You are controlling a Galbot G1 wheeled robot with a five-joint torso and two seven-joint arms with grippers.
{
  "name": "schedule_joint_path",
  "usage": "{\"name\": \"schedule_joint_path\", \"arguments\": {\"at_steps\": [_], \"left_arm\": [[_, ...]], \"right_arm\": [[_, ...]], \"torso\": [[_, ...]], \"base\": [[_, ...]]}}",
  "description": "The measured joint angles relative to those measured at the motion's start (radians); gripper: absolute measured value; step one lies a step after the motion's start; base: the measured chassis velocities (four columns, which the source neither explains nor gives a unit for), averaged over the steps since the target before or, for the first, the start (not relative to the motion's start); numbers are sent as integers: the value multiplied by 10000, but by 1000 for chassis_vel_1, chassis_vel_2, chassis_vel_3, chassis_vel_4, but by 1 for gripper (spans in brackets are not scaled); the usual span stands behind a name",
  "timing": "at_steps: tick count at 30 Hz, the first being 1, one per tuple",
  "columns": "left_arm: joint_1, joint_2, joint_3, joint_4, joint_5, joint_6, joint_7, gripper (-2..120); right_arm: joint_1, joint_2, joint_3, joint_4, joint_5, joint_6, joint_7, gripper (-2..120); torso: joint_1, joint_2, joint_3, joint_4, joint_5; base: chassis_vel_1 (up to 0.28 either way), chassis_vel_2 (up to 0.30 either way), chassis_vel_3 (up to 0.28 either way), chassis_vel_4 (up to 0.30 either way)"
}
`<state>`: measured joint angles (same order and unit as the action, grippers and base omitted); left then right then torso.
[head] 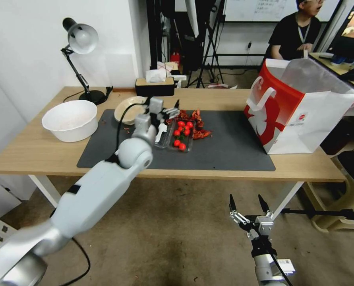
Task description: Pick up the trash from the table and place it into the takeout bag.
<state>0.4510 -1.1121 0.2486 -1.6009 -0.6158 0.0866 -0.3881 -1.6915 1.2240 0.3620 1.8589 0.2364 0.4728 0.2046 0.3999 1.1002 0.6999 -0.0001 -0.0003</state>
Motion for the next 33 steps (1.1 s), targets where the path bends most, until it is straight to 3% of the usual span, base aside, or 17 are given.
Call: {"name": "schedule_joint_path", "arguments": {"at_steps": [6, 8, 11, 13, 14, 17, 20, 22, 25, 33], "left_arm": [[1790, 608, -1448, -1150, 447, 883, 801, 100], [2121, 720, -1736, -1334, 570, 929, 980, 100], [3673, 1340, -3267, -2331, 972, 825, 1510, 100], [3983, 1450, -3538, -2541, 1048, 764, 1529, 100], [4673, 1535, -4109, -2930, 1280, 825, 1499, 100], [5369, 1443, -4593, -3196, 1584, 1052, 1259, 100], [6748, 791, -5597, -3602, 2341, 1321, 518, 100], [7061, 563, -5872, -3721, 2525, 1384, 283, 100], [7672, -3, -6116, -3857, 2823, 1307, -578, 100], [8121, -516, -6174, -3879, 2974, 866, -621, 100]], "right_arm": [[-18, -3, -49, 28, -37, 21, -17, 100], [-49, -6, -54, 54, -51, 34, -22, 100], [-231, -14, -73, 195, -225, 177, -31, 100], [-279, -15, -80, 242, -263, 192, -32, 100], [-314, -8, -98, 303, -316, 204, -32, 100], [-251, -6, -143, 309, -331, 182, -34, 100], [-204, -21, -183, 236, -335, 165, -34, 100], [-182, -27, -185, 206, -335, 164, -34, 100], [-157, -31, -189, 136, -331, 166, -33, 100], [-155, -16, -201, 99, -321, 190, -31, 100]], "torso": [[0, -1, 0, 0, 1], [-1, -1, 0, -1, -1], [-1, -1, 0, 3, 0], [-1, -2, 0, 2, 4], [-2, -1, -1, 0, 2], [-1, -2, 0, 1, 2], [0, -1, 0, 1, 1], [0, -2, 0, 2, 2], [0, -1, 0, 1, 3], [0, -2, 1, 0, 3]], "base": [[0, 0, 0, 0], [0, 0, 0, 0], [0, 0, 0, 0], [0, 0, 0, 0], [0, 0, 0, 0], [0, 0, 0, 0], [0, 0, 0, 0], [0, 0, 0, 0], [0, 0, 0, 0], [0, 0, 0, 0]]}}
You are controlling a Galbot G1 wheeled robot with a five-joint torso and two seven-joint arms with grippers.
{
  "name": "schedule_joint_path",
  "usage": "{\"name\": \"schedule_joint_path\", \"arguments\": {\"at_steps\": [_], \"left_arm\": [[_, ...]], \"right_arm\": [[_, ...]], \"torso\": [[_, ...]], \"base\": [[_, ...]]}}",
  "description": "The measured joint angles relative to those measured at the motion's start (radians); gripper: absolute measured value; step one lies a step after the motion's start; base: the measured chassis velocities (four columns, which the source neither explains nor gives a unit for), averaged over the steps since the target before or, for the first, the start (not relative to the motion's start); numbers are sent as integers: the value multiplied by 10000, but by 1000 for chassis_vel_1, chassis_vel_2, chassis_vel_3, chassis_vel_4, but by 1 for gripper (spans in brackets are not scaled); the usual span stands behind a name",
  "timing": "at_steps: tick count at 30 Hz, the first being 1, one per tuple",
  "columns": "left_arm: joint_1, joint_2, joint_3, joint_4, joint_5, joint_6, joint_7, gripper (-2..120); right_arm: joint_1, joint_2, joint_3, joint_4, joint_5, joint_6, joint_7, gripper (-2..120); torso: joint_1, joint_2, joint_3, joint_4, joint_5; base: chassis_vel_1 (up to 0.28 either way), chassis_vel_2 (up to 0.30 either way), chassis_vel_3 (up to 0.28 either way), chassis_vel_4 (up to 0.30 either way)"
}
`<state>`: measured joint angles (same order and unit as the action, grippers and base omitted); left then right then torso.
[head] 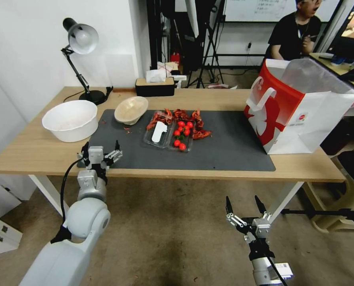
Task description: Pick up the trash from the table and place it into the takeout bag.
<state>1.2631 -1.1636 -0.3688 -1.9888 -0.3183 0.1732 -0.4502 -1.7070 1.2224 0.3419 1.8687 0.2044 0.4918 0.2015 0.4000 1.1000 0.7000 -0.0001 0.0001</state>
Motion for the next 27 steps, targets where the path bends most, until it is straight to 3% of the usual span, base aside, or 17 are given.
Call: {"name": "schedule_joint_path", "arguments": {"at_steps": [11, 18, 22, 27], "left_arm": [[621, -170, -152, -13, -7, -713, 275, 100], [288, 26, -40, 80, -562, -1221, 667, 100], [-344, 325, 132, 256, -1472, -1242, 705, 100], [-1347, 637, 510, 348, -4191, -633, 39, 100]], "right_arm": [[-48, 24, 0, -11, 0, 115, -1, 100], [-71, 122, -1, 172, 11, 84, -125, 100], [-124, 171, 34, 227, 6, 78, -170, 100], [-139, 208, 121, 232, 0, 49, -103, 100]], "torso": [[0, 0, 1, 2, -1], [0, 0, 1, 1, -1], [0, 0, 1, 0, -1], [0, -2, 1, 2, -1]], "base": [[0, 0, 0, 0], [0, 0, 0, 0], [0, 0, 0, 0], [0, 0, 0, 0]]}}
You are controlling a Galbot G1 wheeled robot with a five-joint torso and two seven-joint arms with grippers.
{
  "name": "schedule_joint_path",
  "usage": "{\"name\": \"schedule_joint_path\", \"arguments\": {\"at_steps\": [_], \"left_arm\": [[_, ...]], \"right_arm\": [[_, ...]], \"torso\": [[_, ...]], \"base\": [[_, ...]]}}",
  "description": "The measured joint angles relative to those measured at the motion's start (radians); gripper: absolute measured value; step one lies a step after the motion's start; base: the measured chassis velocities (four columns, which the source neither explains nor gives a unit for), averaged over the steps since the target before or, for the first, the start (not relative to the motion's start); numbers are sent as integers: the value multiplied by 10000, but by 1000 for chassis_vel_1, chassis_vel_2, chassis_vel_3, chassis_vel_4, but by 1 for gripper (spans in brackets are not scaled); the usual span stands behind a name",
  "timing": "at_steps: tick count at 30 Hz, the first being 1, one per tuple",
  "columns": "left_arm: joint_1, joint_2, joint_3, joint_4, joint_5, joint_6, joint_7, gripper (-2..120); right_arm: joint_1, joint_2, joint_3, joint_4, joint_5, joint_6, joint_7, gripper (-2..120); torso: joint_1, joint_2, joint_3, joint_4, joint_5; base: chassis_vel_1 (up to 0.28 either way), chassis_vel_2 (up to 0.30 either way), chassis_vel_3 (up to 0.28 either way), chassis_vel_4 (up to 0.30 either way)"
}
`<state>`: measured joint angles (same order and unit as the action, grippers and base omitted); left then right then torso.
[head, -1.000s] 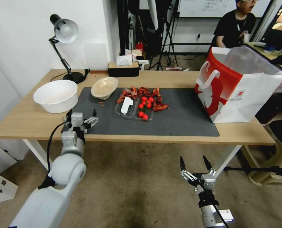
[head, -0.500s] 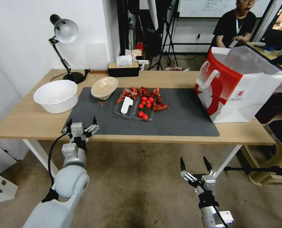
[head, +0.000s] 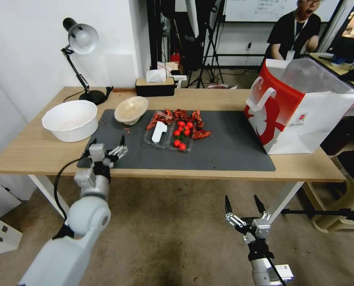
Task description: Pick up the trash from the table and place it into the takeout bag.
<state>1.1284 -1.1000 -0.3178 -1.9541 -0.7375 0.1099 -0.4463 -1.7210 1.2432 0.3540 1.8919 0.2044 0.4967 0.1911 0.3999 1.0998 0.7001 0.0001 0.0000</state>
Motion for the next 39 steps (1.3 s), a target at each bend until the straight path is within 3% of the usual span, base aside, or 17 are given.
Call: {"name": "schedule_joint_path", "arguments": {"at_steps": [3, 8, 14, 27, 39], "left_arm": [[-1229, 4, 234, 319, -2846, 582, -804, 100], [-2156, -104, 329, 761, -4305, 755, -1143, 100], [-3483, -371, 487, 1819, -6034, 930, -1703, 100], [-4485, -742, 614, 3176, -7049, 1306, -2361, 100], [-5149, -1000, 710, 4414, -6971, 1316, -2245, 100]], "right_arm": [[-31, 17, 84, -25, -1, -16, 46, 100], [-32, 23, 130, -67, 2, -17, 64, 100], [-13, 30, 159, -206, 32, 8, 86, 100], [24, -29, 181, -291, 66, 42, 105, 100], [24, -63, 186, -342, 81, 83, 114, 100]], "torso": [[0, 0, 0, -3, 0], [0, 1, 0, -3, -1], [1, 1, 0, -2, 2], [1, 1, -1, -1, 0], [1, 2, 0, -1, -1]], "base": [[0, 0, 0, 0], [0, 0, 0, 0], [0, 0, 0, 0], [0, 0, 0, 0], [0, 0, 0, 0]]}}
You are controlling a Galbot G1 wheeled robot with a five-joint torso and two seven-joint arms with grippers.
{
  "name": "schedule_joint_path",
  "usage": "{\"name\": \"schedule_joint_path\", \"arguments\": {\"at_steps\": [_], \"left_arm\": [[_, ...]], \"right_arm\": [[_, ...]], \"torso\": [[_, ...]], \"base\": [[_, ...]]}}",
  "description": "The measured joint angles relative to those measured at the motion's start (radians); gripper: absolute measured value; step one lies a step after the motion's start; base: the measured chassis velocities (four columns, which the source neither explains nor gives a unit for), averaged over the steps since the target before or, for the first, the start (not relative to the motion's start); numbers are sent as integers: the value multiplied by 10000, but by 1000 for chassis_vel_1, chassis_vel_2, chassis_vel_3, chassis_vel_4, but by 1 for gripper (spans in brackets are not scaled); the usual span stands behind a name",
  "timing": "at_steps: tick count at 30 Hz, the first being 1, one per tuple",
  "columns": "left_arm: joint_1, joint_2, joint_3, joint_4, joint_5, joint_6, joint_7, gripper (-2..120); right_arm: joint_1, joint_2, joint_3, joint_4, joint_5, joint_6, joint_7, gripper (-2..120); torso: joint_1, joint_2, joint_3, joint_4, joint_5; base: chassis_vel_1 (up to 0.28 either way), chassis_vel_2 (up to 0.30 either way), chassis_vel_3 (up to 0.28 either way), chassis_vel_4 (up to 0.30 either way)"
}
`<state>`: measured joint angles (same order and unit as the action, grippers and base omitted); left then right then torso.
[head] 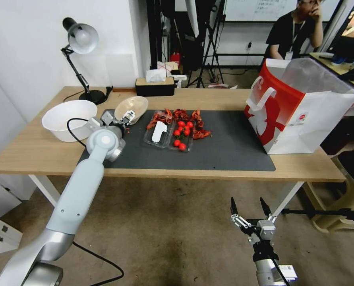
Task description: Pick up the trash from the table and place it into the takeout bag.
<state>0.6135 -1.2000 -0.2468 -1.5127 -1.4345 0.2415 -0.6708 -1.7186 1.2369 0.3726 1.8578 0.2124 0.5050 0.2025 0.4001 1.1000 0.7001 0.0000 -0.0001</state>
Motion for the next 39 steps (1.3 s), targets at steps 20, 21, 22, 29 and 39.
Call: {"name": "schedule_joint_path", "arguments": {"at_steps": [20, 21, 22, 29, 39], "left_arm": [[-288, -6, -40, 814, 104, -328, 130, 36], [-288, -6, -40, 814, 104, -328, 130, 36], [-274, 3, -40, 800, 119, -340, 140, 34], [49, 103, -59, 347, 439, -546, 179, 7], [484, 250, -193, -118, 952, -1453, 904, 0]], "right_arm": [[47, 126, -27, -120, -17, 46, 2, 100], [47, 126, -27, -120, -17, 46, 2, 100], [45, 128, -27, -120, -19, 46, 2, 100], [-18, 152, -25, -63, -66, 46, -7, 100], [-162, 158, -11, 131, -129, 40, -16, 100]], "torso": [[-1, 0, -1, 0, 0], [-1, 0, -1, 0, 0], [-1, 0, -1, 0, 0], [-1, 0, -3, -1, 1], [-1, 0, -1, 1, 0]], "base": [[0, 0, 0, 0], [0, 0, 0, 0], [0, 0, 0, 0], [0, 0, 0, 0], [0, 0, 0, 0]]}}
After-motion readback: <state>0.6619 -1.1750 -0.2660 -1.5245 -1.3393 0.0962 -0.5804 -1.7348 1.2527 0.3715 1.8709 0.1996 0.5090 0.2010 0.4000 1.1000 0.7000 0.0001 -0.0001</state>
